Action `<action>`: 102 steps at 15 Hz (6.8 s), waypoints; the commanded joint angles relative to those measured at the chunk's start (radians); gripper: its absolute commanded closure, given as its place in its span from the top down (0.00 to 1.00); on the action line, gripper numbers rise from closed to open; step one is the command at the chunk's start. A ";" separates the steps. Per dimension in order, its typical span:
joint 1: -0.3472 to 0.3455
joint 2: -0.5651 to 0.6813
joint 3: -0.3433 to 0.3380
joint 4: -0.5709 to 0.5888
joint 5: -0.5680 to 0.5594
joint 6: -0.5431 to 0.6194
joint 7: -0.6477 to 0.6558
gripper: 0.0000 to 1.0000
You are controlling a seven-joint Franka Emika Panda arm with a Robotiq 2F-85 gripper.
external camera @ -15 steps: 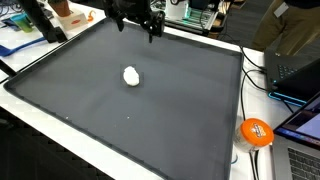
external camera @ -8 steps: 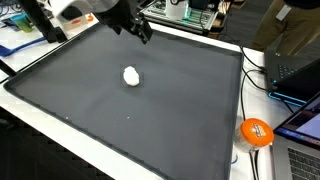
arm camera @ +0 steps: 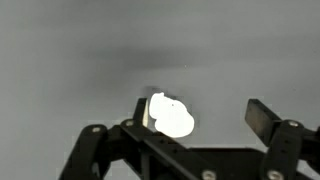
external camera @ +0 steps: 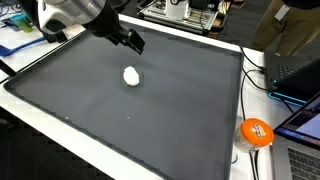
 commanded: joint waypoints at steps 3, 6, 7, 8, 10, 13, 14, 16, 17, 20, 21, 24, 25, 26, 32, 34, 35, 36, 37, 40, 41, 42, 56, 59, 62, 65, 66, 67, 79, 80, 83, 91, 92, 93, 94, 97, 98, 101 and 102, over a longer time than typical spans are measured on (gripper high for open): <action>0.023 0.044 -0.016 -0.015 -0.031 0.198 0.011 1.00; 0.047 0.074 -0.046 -0.010 -0.090 0.191 0.035 1.00; 0.053 0.084 -0.051 -0.004 -0.103 0.186 0.042 1.00; 0.060 0.094 -0.056 0.005 -0.117 0.186 0.050 1.00; 0.074 0.119 -0.060 0.038 -0.137 0.161 0.061 1.00; 0.091 0.144 -0.062 0.073 -0.152 0.116 0.079 1.00; 0.096 0.152 -0.063 0.085 -0.156 0.113 0.083 1.00; 0.101 0.179 -0.065 0.119 -0.157 0.094 0.090 1.00; 0.102 0.192 -0.064 0.135 -0.153 0.075 0.094 1.00; 0.100 0.230 -0.067 0.174 -0.150 0.056 0.092 1.00; 0.098 0.245 -0.068 0.187 -0.150 0.058 0.091 1.00; 0.098 0.275 -0.076 0.218 -0.149 0.044 0.094 1.00; 0.098 0.283 -0.078 0.228 -0.148 0.040 0.094 1.00; 0.098 0.291 -0.081 0.238 -0.149 0.033 0.096 1.00; 0.097 0.322 -0.084 0.283 -0.141 -0.003 0.095 1.00; 0.097 0.331 -0.083 0.293 -0.139 -0.019 0.098 1.00; 0.097 0.334 -0.083 0.296 -0.139 -0.028 0.099 1.00; 0.097 0.335 -0.083 0.300 -0.138 -0.034 0.099 1.00; 0.096 0.334 -0.082 0.302 -0.137 -0.039 0.100 1.00; 0.087 0.285 -0.073 0.266 -0.117 -0.024 0.120 1.00; 0.083 0.269 -0.071 0.254 -0.110 -0.009 0.128 1.00; 0.078 0.245 -0.070 0.232 -0.103 0.013 0.136 1.00; 0.051 0.105 -0.079 0.088 -0.041 0.091 0.198 1.00; 0.029 0.035 -0.080 -0.040 -0.020 0.195 0.213 1.00; -0.001 -0.049 -0.066 -0.190 0.030 0.352 0.218 1.00; -0.020 -0.135 -0.055 -0.313 0.050 0.375 0.166 1.00; -0.019 -0.167 -0.057 -0.355 0.042 0.377 0.150 1.00; -0.017 -0.198 -0.059 -0.394 0.032 0.383 0.138 1.00; 0.001 -0.325 -0.038 -0.658 0.022 0.666 0.057 1.00; 0.004 -0.335 -0.041 -0.707 0.017 0.729 0.063 1.00; 0.006 -0.391 -0.052 -0.865 0.000 0.863 0.079 1.00; 0.002 -0.481 -0.042 -1.064 -0.034 1.120 0.037 1.00; 0.003 -0.500 -0.041 -1.087 -0.039 1.121 0.034 1.00; 0.004 -0.511 -0.041 -1.100 -0.042 1.121 0.033 1.00; 0.001 -0.515 -0.031 -1.111 -0.030 1.158 0.017 1.00; 0.022 -0.518 -0.041 -1.137 -0.059 1.241 0.056 1.00; 0.027 -0.517 -0.045 -1.145 -0.065 1.268 0.065 1.00; 0.030 -0.510 -0.041 -1.168 -0.048 1.363 0.071 1.00; 0.034 -0.509 -0.043 -1.174 -0.050 1.382 0.077 1.00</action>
